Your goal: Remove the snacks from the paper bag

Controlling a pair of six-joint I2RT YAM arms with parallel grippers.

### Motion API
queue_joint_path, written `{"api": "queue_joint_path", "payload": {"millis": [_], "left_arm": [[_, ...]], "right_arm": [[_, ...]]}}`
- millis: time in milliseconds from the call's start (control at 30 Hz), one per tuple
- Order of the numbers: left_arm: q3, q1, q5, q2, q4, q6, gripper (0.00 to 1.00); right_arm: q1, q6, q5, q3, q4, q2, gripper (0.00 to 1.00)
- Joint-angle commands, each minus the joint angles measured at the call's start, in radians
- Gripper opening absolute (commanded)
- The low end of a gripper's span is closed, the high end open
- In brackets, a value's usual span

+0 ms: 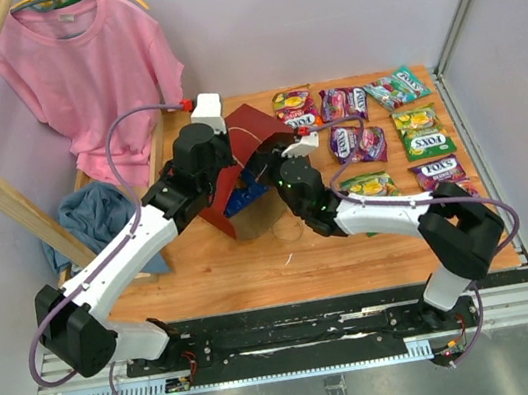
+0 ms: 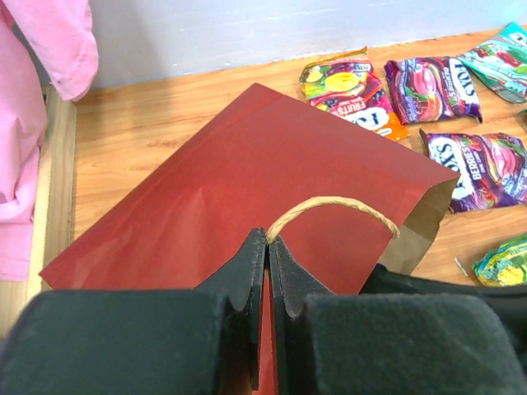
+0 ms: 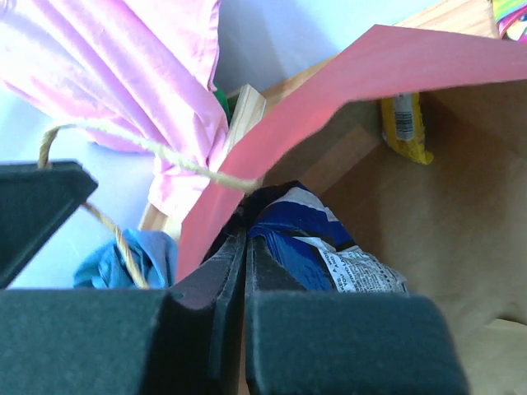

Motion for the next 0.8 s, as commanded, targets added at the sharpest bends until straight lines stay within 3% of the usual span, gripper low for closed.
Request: {"api": "queue_joint_path", "payload": {"millis": [0, 200, 433, 767], "left_arm": [[0.041, 0.016, -0.052, -0.026, 0.023, 0.026, 0.07], [0.069, 0.043, -0.060, -0.004, 0.027, 0.037, 0.07], [0.098, 0.061, -0.077, 0.048, 0.064, 0.062, 0.07], [0.199, 0.138, -0.121, 0.212, 0.104, 0.117, 0.07]], "right_arm": [[0.031, -0.202, -0.070, -0.067, -0.016, -0.110, 0.01], [0.076, -0.391, -0.058, -0.131, -0.135, -0.320, 0.01], [0.077, -0.454, -0.041, -0.082, -0.411, -0.572, 0.01], [0.079, -0.531, -0.134, 0.031, -0.513, -0.667, 0.01]]}}
